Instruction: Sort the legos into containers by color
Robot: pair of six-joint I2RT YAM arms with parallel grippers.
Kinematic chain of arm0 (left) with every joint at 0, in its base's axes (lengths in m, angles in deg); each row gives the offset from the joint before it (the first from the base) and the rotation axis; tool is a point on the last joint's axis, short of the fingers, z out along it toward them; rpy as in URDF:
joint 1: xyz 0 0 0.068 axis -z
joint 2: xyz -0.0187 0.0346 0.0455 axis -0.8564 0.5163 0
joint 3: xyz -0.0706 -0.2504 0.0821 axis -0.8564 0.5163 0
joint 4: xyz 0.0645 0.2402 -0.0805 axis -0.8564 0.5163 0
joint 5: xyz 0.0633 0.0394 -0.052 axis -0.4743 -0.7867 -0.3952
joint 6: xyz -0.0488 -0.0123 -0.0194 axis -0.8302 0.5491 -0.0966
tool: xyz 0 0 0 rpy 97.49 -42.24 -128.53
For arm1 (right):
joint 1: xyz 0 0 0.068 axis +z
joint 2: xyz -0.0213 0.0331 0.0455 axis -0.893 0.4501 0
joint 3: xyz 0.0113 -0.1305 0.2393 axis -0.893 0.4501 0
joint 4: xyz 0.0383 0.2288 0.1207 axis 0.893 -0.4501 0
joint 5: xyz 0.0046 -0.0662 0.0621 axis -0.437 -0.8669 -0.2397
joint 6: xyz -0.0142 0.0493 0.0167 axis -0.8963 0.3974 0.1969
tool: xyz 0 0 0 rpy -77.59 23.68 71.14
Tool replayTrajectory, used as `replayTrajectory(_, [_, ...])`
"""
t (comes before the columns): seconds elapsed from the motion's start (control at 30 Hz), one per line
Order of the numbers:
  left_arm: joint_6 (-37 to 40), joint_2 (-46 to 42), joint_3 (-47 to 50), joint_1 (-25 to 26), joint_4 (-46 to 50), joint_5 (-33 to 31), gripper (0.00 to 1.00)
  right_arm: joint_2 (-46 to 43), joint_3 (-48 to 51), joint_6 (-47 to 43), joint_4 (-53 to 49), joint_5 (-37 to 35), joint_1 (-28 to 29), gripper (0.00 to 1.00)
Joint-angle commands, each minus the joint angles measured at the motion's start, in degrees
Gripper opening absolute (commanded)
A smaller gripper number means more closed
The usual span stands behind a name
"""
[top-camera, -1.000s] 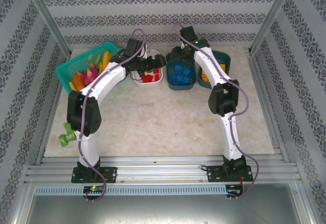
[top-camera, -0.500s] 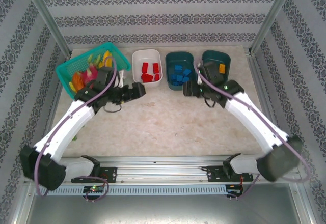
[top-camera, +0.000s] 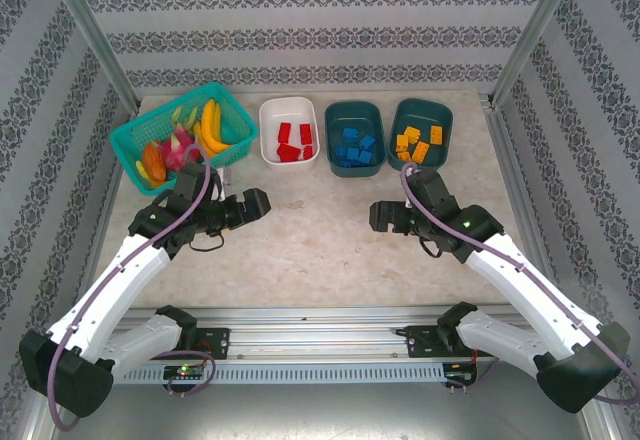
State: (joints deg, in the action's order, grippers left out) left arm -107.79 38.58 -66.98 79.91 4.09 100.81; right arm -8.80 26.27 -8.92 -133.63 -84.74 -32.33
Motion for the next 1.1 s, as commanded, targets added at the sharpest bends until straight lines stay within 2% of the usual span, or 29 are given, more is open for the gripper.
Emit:
replayTrajectory(0.0, [0.3,-1.4,-0.5,0.0,3.2,-11.3,1.00,-0.8,-1.5,-1.9,1.8,-8.4,-2.5,0.98])
replayTrajectory(0.07, [0.4,-0.3,-3.0,0.0,7.8,-22.6,1.00,-0.8,-1.2,-0.7,2.1,-13.7,-5.8,0.98])
replayTrajectory(0.1, [-1.3,0.8,-4.5,0.0,11.9,-31.3,1.00,-0.9,-0.6,0.3,2.1,-17.3,-7.9,0.98])
replayTrajectory(0.17, [-2.1,1.9,-5.3,-0.2,15.7,-45.0,1.00,-2.1,2.4,-1.0,4.7,-20.9,-12.1,0.98])
replayTrajectory(0.23, [7.0,0.4,-1.4,-0.8,8.4,-49.3,1.00,-4.8,8.1,-6.5,13.6,-22.2,-15.2,0.98])
replayTrajectory(0.33, [19.3,-1.8,8.2,-1.7,-6.7,-54.3,1.00,-8.2,17.7,-14.3,28.9,-25.0,-16.9,0.98])
replayTrajectory(0.37, [23.2,-2.1,11.2,-2.8,-11.8,-54.5,1.00,-8.3,20.2,-17.6,33.3,-25.5,-17.0,0.98])
replayTrajectory(0.47, [29.5,0.3,16.5,-8.5,-21.7,-47.7,1.00,-4.3,22.8,-23.8,39.4,-24.4,-18.1,0.98])
replayTrajectory(0.6, [35.6,6.9,20.9,-12.9,-36.8,-40.7,1.00,4.2,25.6,-24.1,45.9,-19.4,-21.9,0.98])
replayTrajectory(0.77, [37.7,19.3,20.8,-15.9,-50.8,-35.2,1.00,13.2,28.1,-25.8,60.4,-16.1,-23.6,0.98])
replayTrajectory(0.8, [38.0,20.9,21.1,-16.5,-54.4,-33.3,1.00,14.6,26.9,-26.6,60.2,-15.0,-24.1,0.98])
replayTrajectory(0.9, [38.9,25.5,21.0,-18.0,-62.6,-29.1,1.00,17.6,27.3,-27.5,68.8,-10.5,-26.4,0.98])
replayTrajectory(1.07, [37.9,31.0,21.7,-20.9,-71.6,-25.5,1.00,22.4,26.1,-26.9,76.3,-4.2,-29.8,0.98])
